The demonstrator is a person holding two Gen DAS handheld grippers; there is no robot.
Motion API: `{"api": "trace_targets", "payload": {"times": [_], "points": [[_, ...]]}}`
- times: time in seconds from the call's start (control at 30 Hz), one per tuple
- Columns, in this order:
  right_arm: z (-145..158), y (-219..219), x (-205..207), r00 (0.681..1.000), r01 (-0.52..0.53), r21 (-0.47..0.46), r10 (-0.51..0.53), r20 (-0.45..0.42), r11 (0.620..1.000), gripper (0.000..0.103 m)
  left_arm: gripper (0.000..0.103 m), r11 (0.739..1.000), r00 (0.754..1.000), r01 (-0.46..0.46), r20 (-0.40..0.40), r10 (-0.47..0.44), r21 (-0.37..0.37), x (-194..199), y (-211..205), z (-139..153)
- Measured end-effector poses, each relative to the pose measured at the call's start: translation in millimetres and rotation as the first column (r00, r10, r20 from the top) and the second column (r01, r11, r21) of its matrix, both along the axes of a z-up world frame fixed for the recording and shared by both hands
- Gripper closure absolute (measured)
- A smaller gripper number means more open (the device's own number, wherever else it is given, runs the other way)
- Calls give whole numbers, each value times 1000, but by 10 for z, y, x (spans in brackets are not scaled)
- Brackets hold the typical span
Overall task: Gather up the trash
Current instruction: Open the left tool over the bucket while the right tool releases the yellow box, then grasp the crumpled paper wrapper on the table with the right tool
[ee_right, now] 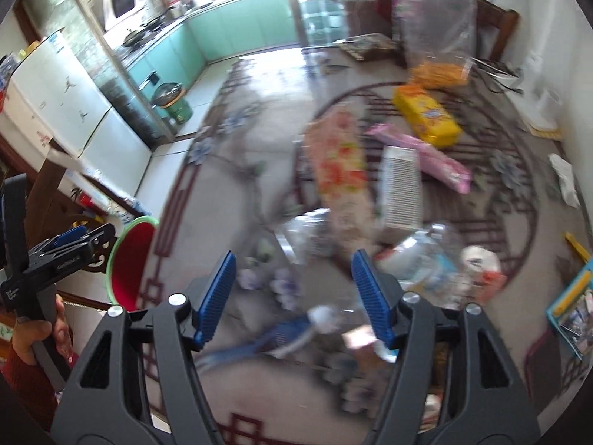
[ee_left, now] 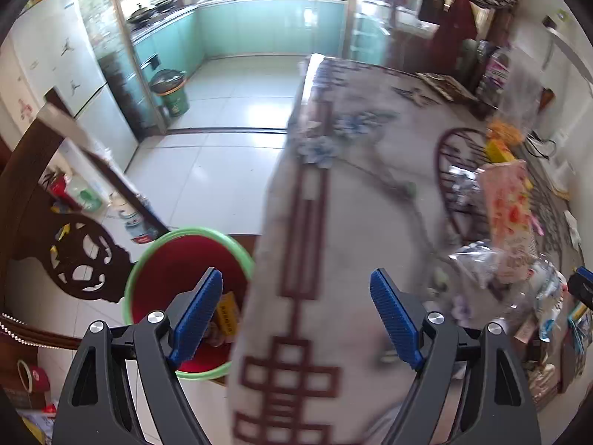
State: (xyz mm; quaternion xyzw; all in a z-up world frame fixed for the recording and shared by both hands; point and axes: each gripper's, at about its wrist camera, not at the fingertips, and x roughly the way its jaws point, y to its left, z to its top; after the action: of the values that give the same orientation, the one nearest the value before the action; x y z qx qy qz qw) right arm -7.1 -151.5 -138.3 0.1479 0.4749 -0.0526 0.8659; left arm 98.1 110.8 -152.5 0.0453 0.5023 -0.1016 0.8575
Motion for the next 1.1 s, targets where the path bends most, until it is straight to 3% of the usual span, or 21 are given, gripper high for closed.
{"api": "trace_targets", "payload": {"times": [0.2,0.4,0.53,0.6,0.63,0.67,0.73,0.77,0.87,0.93,1.0,1.1], "points": [[-198,-927,-362,986,160,-29,-161,-35,987,37,25,982,984,174,-34,-177,-78,-405,-921,19],[-615,-1536,-497,968,225,-1,-224,-115,974,37,25,911,906,387,-124,-405,-145,-895,-1926,-170],[-924,-1664,-462,966,202,69,-188,-176,977,37,25,890,871,430,-188,-453,-154,-1036,-2327,-281],[-1046,-1656,-438,969,175,97,-154,-194,980,46,26,890,864,425,-218,-453,-166,-1047,-2430,-319],[-1083,-1656,-432,971,166,116,-141,-194,979,56,26,892,863,421,-230,-450,-167,-1047,-2466,-339],[-1113,-1655,-427,972,160,132,-133,-193,978,56,27,894,861,415,-243,-446,-169,-1048,-2496,-364],[-1085,-1647,-426,976,149,126,-126,-177,981,62,34,900,858,400,-272,-435,-175,-1018,-2531,-414],[-1054,-1662,-434,978,149,129,-126,-168,980,74,37,902,856,391,-287,-429,-182,-1009,-2536,-445],[-930,-1733,-462,981,158,128,-140,-138,979,74,48,910,850,352,-332,-409,-219,-987,-2553,-525],[-840,-1818,-437,982,164,118,-150,-117,979,74,62,911,847,340,-345,-404,-233,-992,-2547,-544],[-739,-1851,-461,982,173,111,-163,-94,979,74,84,911,844,341,-352,-405,-232,-976,-2549,-584],[-630,-1881,-431,982,184,116,-177,-68,976,74,98,910,843,326,-357,-402,-257,-952,-2511,-603]]}}
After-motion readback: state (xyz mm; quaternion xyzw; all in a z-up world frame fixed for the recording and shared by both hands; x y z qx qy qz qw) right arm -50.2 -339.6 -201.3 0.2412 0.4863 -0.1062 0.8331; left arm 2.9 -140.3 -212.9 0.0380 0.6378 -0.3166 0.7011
